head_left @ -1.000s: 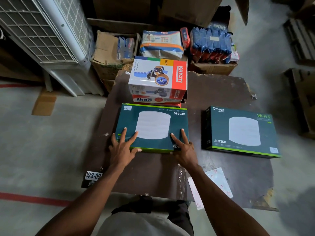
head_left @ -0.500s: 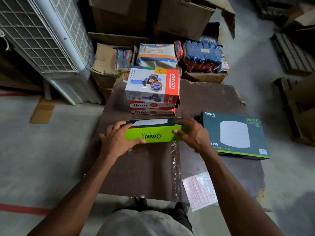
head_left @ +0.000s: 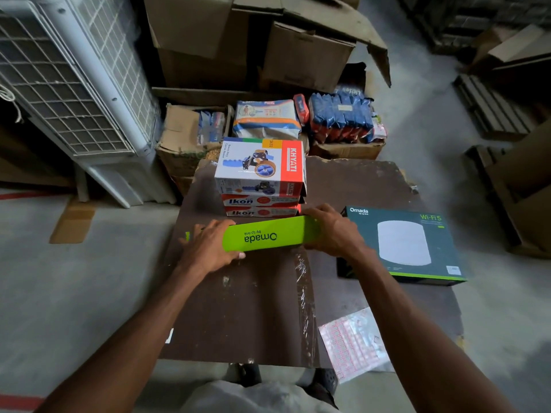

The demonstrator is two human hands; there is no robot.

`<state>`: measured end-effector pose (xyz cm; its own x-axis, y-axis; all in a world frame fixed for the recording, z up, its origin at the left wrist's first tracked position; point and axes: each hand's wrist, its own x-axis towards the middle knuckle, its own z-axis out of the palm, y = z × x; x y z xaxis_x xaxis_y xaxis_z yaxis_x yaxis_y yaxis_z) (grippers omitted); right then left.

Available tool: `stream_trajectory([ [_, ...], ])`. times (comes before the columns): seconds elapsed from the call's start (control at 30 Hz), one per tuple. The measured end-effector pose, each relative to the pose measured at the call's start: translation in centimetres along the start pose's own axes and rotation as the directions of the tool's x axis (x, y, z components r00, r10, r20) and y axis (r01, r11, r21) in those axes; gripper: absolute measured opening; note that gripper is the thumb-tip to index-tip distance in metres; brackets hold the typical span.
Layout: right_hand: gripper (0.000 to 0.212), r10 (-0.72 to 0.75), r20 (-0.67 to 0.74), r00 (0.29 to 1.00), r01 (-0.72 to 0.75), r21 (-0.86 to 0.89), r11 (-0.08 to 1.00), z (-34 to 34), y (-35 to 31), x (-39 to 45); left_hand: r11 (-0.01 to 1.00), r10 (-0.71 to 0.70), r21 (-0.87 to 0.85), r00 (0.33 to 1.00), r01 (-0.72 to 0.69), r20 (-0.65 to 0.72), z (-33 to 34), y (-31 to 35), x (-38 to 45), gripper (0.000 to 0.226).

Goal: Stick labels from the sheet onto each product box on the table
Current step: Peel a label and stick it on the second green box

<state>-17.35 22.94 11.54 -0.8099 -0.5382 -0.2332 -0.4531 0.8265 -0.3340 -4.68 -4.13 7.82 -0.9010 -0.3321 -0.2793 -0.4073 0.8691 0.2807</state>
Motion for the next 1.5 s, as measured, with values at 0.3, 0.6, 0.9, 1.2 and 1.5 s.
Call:
stream_trajectory([
  [0.3,0.081,-0.098,-0.187,0.977,0.1,-0.001,0.995,-1.1,-2.4,0.4,0.93,0.364,0.128,0.913,-0.345,-0.183,1.3,9.4,0.6,0.099],
  [0.6,0.111,-0.117,-0.302,0.946,0.224,0.348,0.91,-1.5,-0.5,0.8,0.912,0.314,-0.193,0.918,-0.363,-0.243,-2.0,8.5,2.5,0.087],
  [0.9,0.091,-0.034,-0.268,0.963,0.138,0.38,0.915,-2.2,1.8,1.3,0.729,0.286,-0.563,0.92,-0.389,-0.266,-4.2,4.9,2.6,0.08],
  [1.2,0.086,-0.154,-0.352,0.923,0.208,0.12,0.971,-4.6,1.7,1.5,0.611,0.305,-0.722,0.938,-0.325,-0.164,-4.5,4.2,1.4,0.089],
  [1.5,0.078,-0.26,-0.404,0.877,0.206,-0.174,0.963,-3.0,-0.2,1.1,0.83,0.554,0.232,0.799,-0.507,-0.236,-5.0,8.9,2.6,0.075],
])
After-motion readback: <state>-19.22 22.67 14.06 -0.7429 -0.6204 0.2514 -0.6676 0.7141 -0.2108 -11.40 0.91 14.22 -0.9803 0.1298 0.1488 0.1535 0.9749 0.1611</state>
